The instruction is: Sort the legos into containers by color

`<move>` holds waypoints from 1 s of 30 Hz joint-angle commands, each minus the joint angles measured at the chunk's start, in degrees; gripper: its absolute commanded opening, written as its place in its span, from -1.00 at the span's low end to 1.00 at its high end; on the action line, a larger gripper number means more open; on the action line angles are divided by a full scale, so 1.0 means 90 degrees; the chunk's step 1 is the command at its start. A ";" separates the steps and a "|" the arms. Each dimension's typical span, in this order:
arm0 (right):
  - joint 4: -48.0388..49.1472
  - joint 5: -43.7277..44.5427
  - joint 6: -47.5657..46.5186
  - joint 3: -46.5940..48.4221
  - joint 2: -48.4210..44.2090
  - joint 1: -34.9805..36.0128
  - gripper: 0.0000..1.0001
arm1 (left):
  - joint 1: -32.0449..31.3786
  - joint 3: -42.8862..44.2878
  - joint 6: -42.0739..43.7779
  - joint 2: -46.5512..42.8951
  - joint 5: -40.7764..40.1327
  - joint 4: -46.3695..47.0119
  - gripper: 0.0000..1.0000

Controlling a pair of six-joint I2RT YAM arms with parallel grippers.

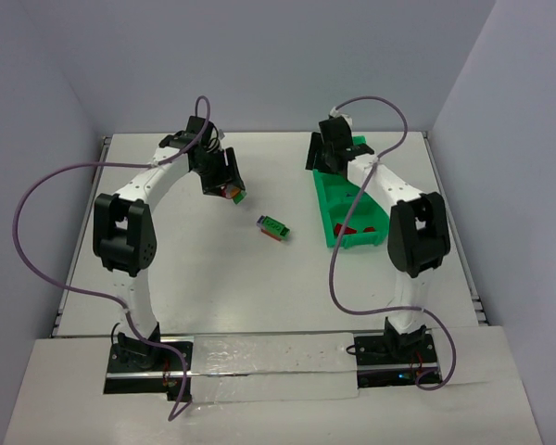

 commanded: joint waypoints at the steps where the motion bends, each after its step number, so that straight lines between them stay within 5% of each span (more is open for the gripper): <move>1: -0.0424 -0.0245 -0.0090 0.0558 0.0568 -0.0071 0.42 | 0.0010 0.0471 0.0218 0.0120 -0.0162 -0.0147 -1.00; 15: -0.0239 -0.1859 -0.0517 0.0083 0.1112 -0.0048 0.38 | 0.0039 0.0235 0.0325 -0.0027 -0.0346 -0.0087 -1.00; 30: -0.0837 -0.2419 -0.1627 -0.1061 -0.0069 0.0186 0.32 | 0.0049 0.0012 0.0326 -0.0167 -0.0465 0.0065 -1.00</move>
